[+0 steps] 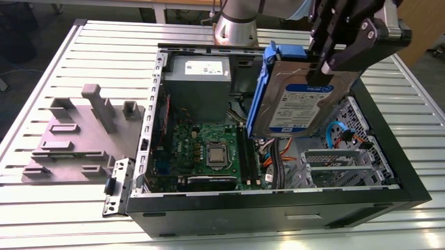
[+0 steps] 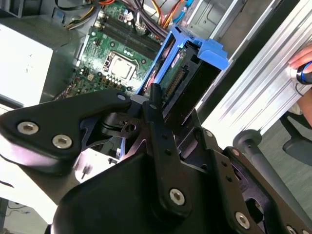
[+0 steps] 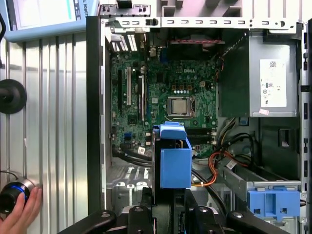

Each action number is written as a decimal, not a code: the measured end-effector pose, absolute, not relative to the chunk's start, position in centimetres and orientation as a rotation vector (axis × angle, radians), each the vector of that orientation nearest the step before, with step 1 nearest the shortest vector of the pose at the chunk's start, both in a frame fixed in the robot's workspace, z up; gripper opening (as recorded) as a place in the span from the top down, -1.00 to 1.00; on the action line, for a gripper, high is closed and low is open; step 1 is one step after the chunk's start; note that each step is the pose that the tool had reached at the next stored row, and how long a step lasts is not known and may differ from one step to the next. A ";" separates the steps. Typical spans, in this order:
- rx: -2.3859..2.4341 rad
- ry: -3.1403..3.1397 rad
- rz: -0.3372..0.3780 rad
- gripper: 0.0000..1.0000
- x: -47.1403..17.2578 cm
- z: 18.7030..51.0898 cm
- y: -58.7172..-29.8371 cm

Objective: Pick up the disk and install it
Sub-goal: 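Pick up the disk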

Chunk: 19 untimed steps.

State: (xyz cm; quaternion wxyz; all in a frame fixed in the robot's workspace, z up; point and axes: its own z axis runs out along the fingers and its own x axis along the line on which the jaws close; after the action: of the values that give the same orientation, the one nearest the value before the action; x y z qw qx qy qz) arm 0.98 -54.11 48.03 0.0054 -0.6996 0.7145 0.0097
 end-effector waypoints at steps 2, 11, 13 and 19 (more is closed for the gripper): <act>-2.190 2.237 0.031 0.30 1.3 48.0 -54.1; -2.190 2.237 0.031 0.30 1.4 48.0 -54.5; -2.190 2.237 0.031 0.30 1.4 48.0 -54.7; -2.190 2.237 0.031 0.30 1.4 47.9 -55.6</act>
State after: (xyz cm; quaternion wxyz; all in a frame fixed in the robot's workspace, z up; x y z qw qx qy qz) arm 1.38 -55.57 47.92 0.0054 -0.6996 0.7145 0.0099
